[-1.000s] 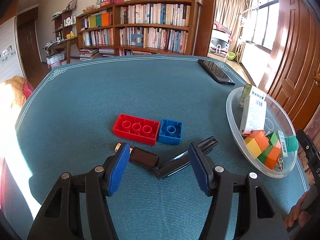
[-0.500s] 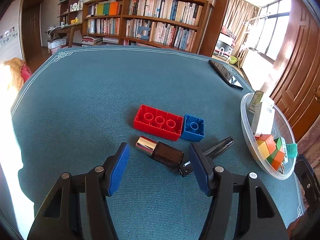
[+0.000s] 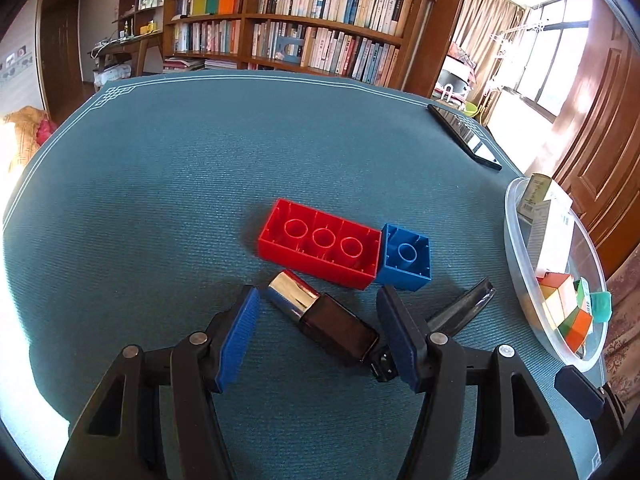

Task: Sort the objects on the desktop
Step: 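Close left tool on brown bottle while right tool approaches black brush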

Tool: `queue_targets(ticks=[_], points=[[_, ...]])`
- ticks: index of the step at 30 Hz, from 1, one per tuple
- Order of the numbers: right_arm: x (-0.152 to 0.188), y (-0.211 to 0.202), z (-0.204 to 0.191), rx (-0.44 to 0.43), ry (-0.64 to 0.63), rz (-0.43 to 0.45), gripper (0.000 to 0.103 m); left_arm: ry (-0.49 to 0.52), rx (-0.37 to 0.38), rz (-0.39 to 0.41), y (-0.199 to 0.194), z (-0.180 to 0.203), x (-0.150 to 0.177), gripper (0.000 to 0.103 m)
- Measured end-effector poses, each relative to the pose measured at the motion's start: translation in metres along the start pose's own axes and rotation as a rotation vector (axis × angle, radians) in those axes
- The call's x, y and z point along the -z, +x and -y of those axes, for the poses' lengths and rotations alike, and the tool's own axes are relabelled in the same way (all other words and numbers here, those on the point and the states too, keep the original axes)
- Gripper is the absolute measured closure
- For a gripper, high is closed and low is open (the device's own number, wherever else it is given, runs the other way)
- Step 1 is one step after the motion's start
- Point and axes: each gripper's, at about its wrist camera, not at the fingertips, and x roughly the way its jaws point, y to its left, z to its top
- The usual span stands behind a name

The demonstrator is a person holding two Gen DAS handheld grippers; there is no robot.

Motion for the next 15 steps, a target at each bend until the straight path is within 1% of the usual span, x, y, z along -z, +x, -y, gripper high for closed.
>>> queue_targets(ticks=[5, 10, 12, 14, 15], points=[[0.0, 0.009, -0.003, 0.003, -0.01, -0.027, 0.021, -0.002, 0.015, 0.02, -0.003, -0.007, 0.002, 0.039], [-0.001, 0.016, -0.004, 0.008, -0.009, -0.051, 0.021, 0.013, -0.016, 0.042, -0.009, -0.012, 0.007, 0.039], [-0.001, 0.02, -0.003, 0.005, 0.001, -0.064, 0.021, 0.009, -0.014, 0.049, -0.012, -0.016, 0.009, 0.046], [-0.002, 0.025, -0.001, -0.005, 0.017, -0.081, 0.021, -0.004, 0.006, 0.048, -0.013, -0.022, 0.008, 0.062], [-0.003, 0.027, 0.0, -0.013, 0.028, -0.091, 0.021, -0.01, 0.015, 0.047, -0.014, -0.024, 0.007, 0.066]])
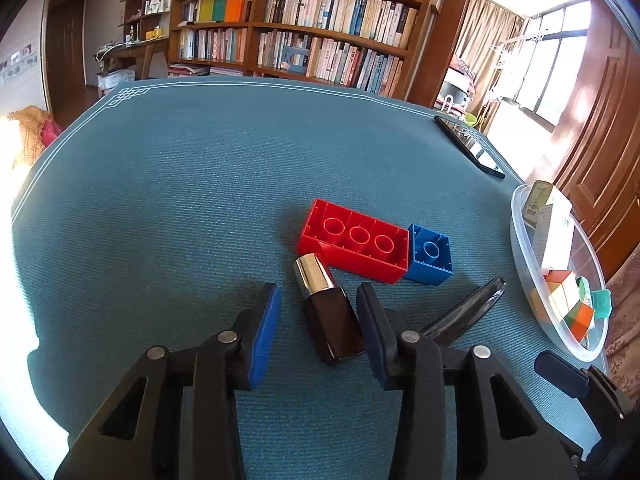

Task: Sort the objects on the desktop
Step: 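Close left tool on brown bottle while right tool approaches black brush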

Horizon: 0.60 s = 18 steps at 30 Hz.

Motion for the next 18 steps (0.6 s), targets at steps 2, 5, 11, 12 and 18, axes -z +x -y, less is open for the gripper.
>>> queue_targets(ticks=[2, 5, 11, 12, 18], points=[[-0.002, 0.005, 0.003, -0.019, 0.027, -0.021, 0.021, -0.003, 0.002, 0.003, -0.001, -0.002, -0.001, 0.075], [-0.007, 0.014, 0.007, -0.047, 0.064, -0.046, 0.021, 0.004, -0.013, 0.009, -0.002, -0.002, 0.0, 0.075], [-0.021, 0.036, 0.011, -0.073, 0.12, -0.09, 0.021, 0.011, -0.055, 0.018, -0.003, -0.006, 0.0, 0.075], [-0.024, 0.039, 0.011, -0.062, 0.12, -0.09, 0.021, 0.007, -0.066, 0.022, -0.003, -0.008, 0.0, 0.075], [-0.038, 0.058, -0.003, -0.009, 0.079, -0.095, 0.021, -0.034, -0.074, 0.022, -0.001, -0.023, -0.004, 0.075]])
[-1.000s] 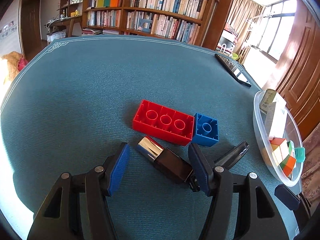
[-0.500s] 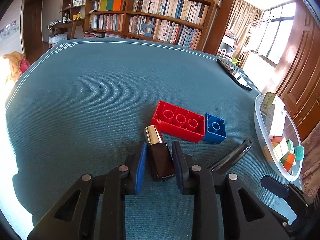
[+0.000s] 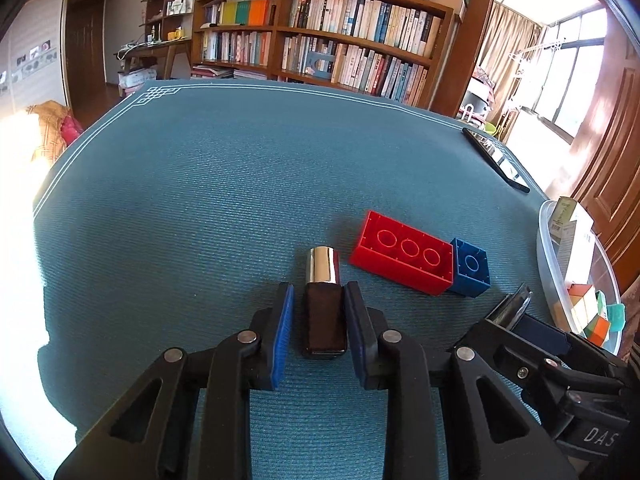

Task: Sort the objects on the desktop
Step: 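Close right tool on black brush while left tool holds brown bottle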

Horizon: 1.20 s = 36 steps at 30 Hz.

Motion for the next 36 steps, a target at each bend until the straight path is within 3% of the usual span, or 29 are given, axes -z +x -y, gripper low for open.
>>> queue_targets(ticks=[5, 8, 10, 13, 19, 36], points=[[-0.004, 0.011, -0.015, 0.104, -0.089, 0.013, 0.022, -0.013, 0.0, -0.004, 0.0, -0.005, 0.0, 0.075], [-0.001, 0.014, -0.025, 0.174, -0.166, 0.02, 0.029, -0.016, 0.0, -0.007, 0.0, -0.005, -0.001, 0.075], [0.004, 0.013, -0.029, 0.222, -0.21, 0.023, 0.043, -0.011, -0.005, -0.008, 0.0, -0.004, -0.001, 0.075], [0.007, 0.009, -0.028, 0.221, -0.232, 0.023, 0.061, -0.002, -0.018, -0.008, 0.0, -0.003, 0.0, 0.075], [0.013, -0.002, -0.02, 0.19, -0.196, 0.027, 0.082, 0.008, 0.027, -0.011, -0.003, 0.005, 0.004, 0.078], [0.027, -0.043, -0.024, 0.081, -0.153, 0.086, 0.084, 0.007, 0.107, 0.024, -0.018, 0.018, -0.001, 0.08]])
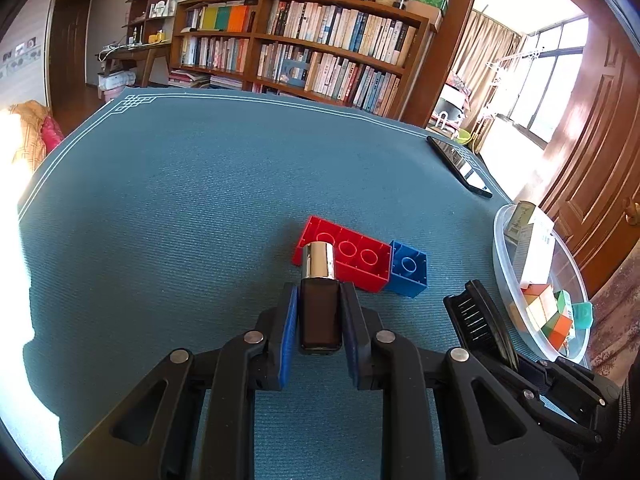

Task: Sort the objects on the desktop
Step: 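Close right tool on black brush while left tool holds brown bottle, then carry black brush toward bowl with right tool while left tool opens on bottle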

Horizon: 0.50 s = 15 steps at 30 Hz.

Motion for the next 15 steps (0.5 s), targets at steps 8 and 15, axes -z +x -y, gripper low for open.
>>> queue_targets(ticks=[8, 15], points=[[-0.001, -0.013, 0.005, 0.006, 0.028, 0.034, 0.084, 0.027, 0.023, 0.018, -0.004, 0.012, 0.0, 0.08], [-0.003, -0.032, 0.018, 0.033, 0.056, 0.083, 0.084, 0.066, 0.055, 0.033, -0.009, 0.029, 0.001, 0.08]])
